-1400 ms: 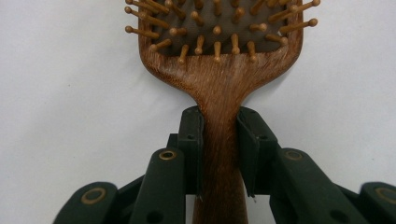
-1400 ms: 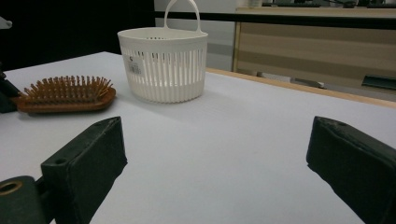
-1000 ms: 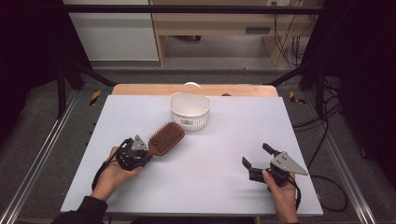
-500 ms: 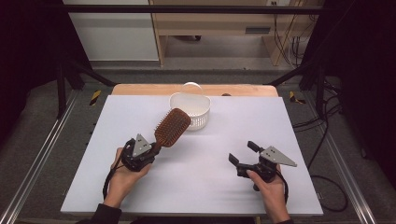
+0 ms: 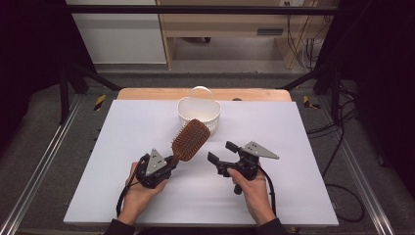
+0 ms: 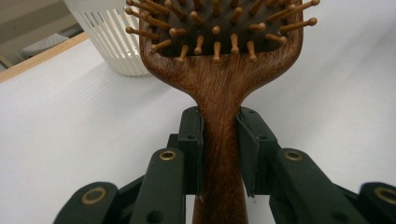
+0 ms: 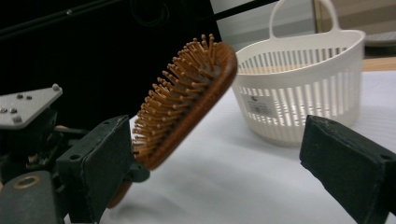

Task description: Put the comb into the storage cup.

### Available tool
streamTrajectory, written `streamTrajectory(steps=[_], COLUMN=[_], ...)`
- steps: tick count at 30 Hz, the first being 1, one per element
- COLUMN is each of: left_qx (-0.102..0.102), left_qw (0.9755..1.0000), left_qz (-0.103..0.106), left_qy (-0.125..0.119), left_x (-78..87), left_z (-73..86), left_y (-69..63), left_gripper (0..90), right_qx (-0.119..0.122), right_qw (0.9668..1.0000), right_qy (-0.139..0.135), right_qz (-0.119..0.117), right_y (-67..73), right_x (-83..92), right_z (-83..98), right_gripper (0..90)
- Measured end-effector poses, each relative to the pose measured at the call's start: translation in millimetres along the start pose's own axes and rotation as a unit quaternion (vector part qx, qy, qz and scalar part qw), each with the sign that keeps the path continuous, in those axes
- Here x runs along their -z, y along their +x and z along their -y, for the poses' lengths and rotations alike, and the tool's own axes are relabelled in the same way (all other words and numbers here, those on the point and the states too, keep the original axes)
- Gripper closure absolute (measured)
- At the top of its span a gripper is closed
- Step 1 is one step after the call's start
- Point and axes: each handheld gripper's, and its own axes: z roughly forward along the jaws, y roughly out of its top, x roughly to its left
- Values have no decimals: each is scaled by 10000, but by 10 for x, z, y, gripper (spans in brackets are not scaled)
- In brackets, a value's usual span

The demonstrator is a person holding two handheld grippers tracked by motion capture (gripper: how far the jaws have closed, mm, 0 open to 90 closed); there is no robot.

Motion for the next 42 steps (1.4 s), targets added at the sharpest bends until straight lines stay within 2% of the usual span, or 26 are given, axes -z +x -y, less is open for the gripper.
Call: streamTrajectory(steps=[5,12,22,32,42], left_qx=[4,-15,-144,-99,-122], left_qw=[9999,9997,9992,9987,9984], left_qz=[-10,-10,10,15,32], left_qy=[-148,-254,-368,-505,-551], left_x=[25,34,35,65,68], left_z=[-3,-13,-39,-42,-45], left_y=[-14,-66,-147,-149,-162], left_gripper=[723,723,723,723,723], right_qx=[-124,-438,-533,-833,-947], right_qw=[9998,9986,9979,9954,9941], right_qy=[110,87,192,176,186], right_qz=[-85,-269,-329,-432,-495], right_y=[52,99,167,192,192], right_x=[-124,-239,-420,-493,-532], right_z=[-28,-98,-130,-191,-240], right_gripper=[93,101,129,181,224])
